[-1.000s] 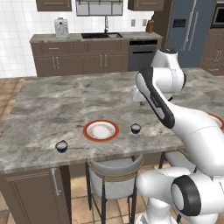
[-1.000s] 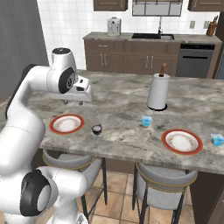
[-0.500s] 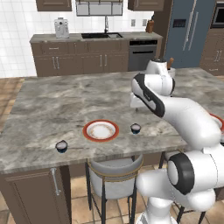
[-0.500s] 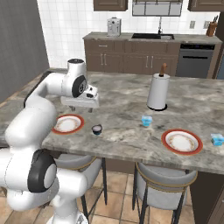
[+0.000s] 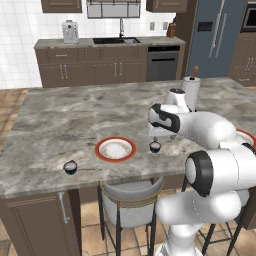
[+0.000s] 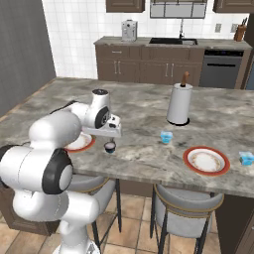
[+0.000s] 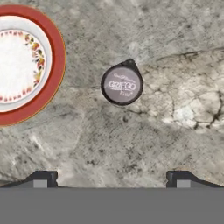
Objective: Place two yogurt containers on each plate.
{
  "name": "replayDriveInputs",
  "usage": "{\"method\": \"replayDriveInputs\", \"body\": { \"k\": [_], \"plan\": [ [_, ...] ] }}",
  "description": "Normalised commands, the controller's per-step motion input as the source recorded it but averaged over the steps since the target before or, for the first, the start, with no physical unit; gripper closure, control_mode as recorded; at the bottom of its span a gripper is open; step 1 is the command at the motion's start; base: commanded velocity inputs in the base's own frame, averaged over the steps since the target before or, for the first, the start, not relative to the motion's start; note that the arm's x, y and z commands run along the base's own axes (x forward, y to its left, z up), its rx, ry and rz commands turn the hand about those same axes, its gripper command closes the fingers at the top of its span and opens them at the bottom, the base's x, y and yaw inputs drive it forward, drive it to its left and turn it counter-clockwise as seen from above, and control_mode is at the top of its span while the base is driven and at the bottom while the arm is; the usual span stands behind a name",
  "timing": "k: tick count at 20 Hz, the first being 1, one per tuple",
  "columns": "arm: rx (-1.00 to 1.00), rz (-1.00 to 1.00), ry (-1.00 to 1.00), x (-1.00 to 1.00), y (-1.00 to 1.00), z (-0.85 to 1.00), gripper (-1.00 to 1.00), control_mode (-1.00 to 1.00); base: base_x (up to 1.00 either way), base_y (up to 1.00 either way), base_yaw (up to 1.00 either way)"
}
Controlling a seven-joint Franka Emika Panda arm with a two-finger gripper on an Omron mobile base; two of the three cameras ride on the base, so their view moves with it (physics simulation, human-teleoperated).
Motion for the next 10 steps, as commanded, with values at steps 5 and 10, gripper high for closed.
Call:
{"method": "replayDriveInputs", "body": {
  "k": [5, 10],
  "plan": [
    [0.0, 0.0, 0.0, 0.37, 0.01, -0.29, -1.0, -1.0, 0.0, 0.0, 0.0],
    [0.0, 0.0, 0.0, 0.3, 0.01, -0.08, -1.0, -1.0, 0.0, 0.0, 0.0]
  ]
}}
